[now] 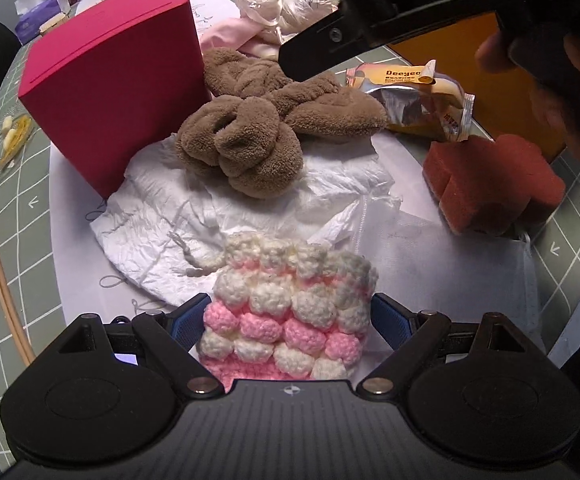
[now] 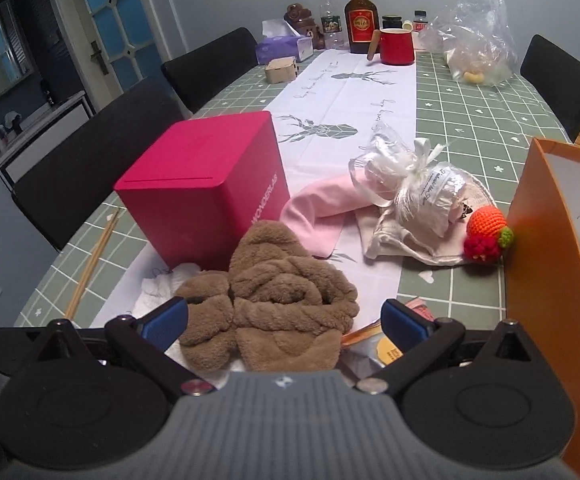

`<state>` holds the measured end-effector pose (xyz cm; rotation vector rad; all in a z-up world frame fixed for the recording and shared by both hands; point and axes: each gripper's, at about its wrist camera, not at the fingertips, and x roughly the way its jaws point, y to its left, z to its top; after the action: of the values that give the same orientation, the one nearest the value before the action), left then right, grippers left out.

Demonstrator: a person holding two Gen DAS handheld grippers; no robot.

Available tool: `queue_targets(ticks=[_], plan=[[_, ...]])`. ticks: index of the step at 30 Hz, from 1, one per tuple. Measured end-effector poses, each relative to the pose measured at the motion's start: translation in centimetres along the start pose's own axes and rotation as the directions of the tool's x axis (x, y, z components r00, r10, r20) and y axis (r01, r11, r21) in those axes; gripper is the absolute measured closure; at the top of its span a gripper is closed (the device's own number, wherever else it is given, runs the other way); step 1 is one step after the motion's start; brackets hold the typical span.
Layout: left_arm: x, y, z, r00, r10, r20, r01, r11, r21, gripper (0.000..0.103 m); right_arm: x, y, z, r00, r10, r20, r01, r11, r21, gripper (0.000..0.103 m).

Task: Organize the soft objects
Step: 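Grasp the pink-and-white crocheted pouch with the left gripper while the right gripper approaches the brown towel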

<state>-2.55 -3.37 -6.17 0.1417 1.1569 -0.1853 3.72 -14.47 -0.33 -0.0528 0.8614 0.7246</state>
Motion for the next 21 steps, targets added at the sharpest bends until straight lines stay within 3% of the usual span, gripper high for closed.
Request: queue_targets(ticks=[6,14,21], plan=[[0.7,1.1,0.5,0.997,-0.07,-0.025,0.068,0.996,-0.063,0.006,1.0,-0.5,0.3,1.0,0.016,-0.005,-0.016,1.0,0.009,0.003],[0.6,0.8,0.5,0.998,-0.068,-0.01,0.067,0.997,-0.026,0.014,3.4,0.6,0.3,0.996,0.046,-0.07,-0.049,0.998,-0.038,0.003],[-0.1,1.2,0.4,0.996,-0.086,-0.003,0.085,0.995,-0.06,0.018,5.4,-0.1,1.2,0.995,0.032,-0.092,-0.022,0.994,0.104,0.003]])
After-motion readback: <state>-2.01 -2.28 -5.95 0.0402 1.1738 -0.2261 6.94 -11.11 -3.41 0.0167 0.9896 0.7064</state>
